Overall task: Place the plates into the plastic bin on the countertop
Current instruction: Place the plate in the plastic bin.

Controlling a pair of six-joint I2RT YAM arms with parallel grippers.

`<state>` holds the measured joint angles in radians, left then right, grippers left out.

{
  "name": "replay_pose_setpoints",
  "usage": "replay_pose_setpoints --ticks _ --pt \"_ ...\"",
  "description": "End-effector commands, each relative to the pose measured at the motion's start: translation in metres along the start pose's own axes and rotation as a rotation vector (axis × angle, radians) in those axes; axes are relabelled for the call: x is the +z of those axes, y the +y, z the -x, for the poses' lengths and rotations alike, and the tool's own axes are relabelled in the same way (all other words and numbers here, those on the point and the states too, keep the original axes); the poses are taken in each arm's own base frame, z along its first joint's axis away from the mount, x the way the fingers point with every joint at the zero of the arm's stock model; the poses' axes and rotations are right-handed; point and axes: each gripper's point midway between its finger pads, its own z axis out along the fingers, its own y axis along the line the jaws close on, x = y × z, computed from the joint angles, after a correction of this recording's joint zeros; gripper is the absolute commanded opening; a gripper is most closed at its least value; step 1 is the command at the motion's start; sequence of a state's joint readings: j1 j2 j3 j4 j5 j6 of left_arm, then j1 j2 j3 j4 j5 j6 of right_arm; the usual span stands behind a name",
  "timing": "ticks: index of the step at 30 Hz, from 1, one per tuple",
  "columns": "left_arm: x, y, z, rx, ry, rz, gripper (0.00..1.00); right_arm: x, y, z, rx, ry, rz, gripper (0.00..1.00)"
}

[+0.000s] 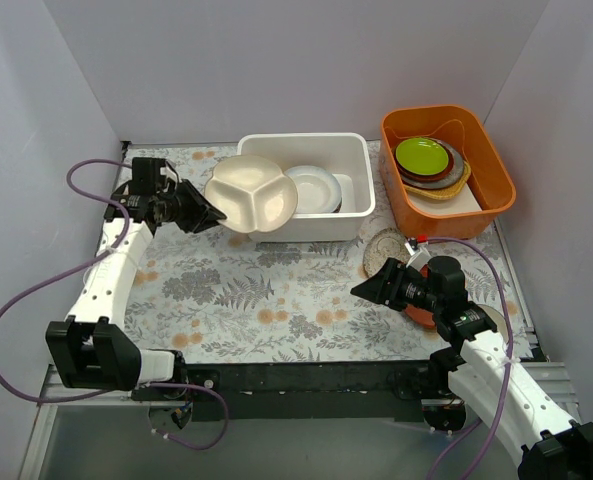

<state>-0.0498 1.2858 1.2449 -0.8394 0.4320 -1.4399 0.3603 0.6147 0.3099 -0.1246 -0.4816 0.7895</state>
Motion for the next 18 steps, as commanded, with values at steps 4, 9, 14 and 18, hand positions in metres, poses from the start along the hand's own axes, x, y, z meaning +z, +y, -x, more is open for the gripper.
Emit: replay_pose_setpoints --ticks 4,9,14,18 --pt "-0.003 -0.102 0.015 0.186 -0.040 -0.290 0.00 -0.001 0.000 0.001 -0.025 -0.005 -0.002 0.78" --pt "0.023 -0.126 0.024 0.209 -0.023 -0.299 0.00 0.000 -0.004 -0.003 -0.019 -0.004 -0.005 0.78" --pt "0.051 -0.141 0.031 0.219 0.007 -0.303 0.00 0.000 -0.008 -0.007 -0.011 0.005 -0.007 0.78" --pt "0.070 -0.147 0.038 0.225 0.019 -0.300 0.00 -0.001 -0.009 -0.009 -0.010 0.008 -0.015 0.78"
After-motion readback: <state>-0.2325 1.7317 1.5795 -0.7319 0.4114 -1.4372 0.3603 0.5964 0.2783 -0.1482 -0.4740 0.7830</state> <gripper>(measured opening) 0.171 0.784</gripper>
